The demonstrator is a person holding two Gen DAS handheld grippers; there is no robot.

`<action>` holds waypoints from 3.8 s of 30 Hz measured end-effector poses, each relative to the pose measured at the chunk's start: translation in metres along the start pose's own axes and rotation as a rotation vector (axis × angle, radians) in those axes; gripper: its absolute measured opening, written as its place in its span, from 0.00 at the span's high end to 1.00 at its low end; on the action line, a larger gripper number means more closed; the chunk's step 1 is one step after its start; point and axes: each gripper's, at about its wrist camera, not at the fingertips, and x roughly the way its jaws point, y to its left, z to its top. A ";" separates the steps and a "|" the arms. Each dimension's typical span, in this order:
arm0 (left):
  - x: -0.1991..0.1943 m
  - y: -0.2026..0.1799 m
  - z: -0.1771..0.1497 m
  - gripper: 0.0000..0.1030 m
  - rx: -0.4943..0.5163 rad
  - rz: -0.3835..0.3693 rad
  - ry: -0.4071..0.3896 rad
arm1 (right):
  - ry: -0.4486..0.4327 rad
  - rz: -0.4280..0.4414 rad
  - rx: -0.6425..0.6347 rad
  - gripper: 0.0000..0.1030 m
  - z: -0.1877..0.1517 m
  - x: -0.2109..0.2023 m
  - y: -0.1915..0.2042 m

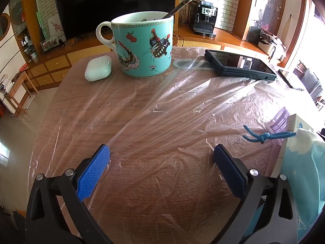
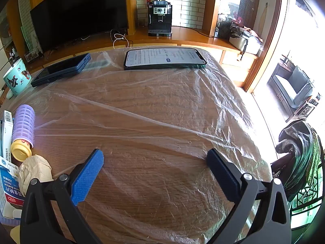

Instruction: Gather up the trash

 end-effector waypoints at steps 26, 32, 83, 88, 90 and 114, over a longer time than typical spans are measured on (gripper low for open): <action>0.000 0.000 0.000 0.01 -0.001 -0.002 0.001 | 0.000 0.000 0.000 0.03 0.000 0.000 0.000; 0.000 0.000 0.000 0.01 -0.001 -0.002 0.001 | 0.000 0.000 0.000 0.03 0.000 0.000 0.000; 0.000 0.000 0.000 0.01 -0.001 -0.002 0.001 | 0.000 0.000 -0.001 0.04 0.002 0.000 -0.001; 0.000 0.000 0.001 0.01 0.010 -0.008 0.003 | -0.018 -0.050 0.041 0.04 0.002 -0.008 -0.009; -0.001 0.004 0.000 0.01 -0.003 -0.010 -0.003 | -0.076 -0.070 0.043 0.04 0.000 -0.023 -0.013; -0.128 -0.048 -0.007 0.01 0.298 -0.340 -0.125 | -0.210 0.298 -0.078 0.04 -0.057 -0.166 0.039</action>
